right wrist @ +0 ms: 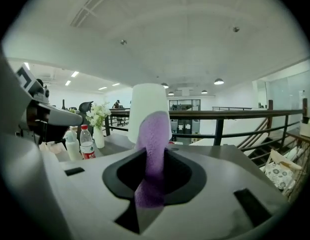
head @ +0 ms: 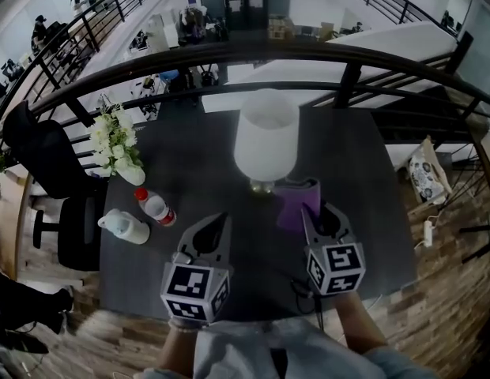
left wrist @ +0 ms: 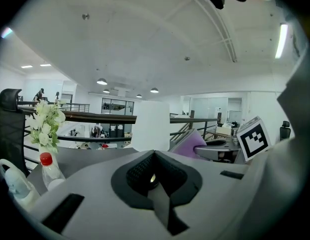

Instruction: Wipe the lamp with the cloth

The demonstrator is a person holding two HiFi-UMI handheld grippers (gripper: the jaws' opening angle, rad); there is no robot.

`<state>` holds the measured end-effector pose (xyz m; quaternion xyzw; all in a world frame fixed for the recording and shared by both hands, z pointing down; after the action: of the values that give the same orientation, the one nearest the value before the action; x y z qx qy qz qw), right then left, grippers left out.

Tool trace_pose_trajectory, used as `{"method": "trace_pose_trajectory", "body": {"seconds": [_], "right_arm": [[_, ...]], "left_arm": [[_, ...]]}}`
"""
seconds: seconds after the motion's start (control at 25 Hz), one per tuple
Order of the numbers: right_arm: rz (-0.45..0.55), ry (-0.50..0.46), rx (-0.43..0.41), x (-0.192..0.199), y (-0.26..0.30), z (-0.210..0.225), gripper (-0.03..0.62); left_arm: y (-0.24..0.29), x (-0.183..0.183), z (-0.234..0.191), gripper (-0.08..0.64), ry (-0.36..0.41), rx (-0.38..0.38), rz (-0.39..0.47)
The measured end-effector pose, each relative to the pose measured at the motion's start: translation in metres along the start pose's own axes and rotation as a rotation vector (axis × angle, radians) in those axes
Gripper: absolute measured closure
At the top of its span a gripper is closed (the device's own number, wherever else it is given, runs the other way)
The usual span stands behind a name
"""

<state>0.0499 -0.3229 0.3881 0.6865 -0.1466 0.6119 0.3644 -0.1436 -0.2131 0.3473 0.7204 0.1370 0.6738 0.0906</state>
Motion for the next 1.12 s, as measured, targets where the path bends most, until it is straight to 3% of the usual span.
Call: {"method": "trace_pose_trajectory", "body": {"seconds": [0.32, 0.6, 1.12], "right_arm": [[0.051, 0.058, -0.047, -0.021, -0.016, -0.012, 0.497], [0.075, 0.008, -0.076, -0.027, -0.011, -0.025, 0.499], [0.053, 0.009, -0.075, -0.018, -0.01, -0.028, 0.499]], "left_arm": [[-0.014, -0.01, -0.003, 0.551, 0.008, -0.022, 0.015], [-0.02, -0.015, -0.008, 0.551, 0.005, -0.037, 0.034], [-0.019, -0.015, -0.008, 0.551, 0.002, -0.025, 0.041]]}}
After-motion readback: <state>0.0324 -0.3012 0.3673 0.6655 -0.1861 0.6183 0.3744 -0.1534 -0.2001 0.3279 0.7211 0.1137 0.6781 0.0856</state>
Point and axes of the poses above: the fingertips, and each gripper's own axes: y forward along the fingers, z to its right, x out of its underside, the point moved 6 cm from there along -y, backward along the fingers
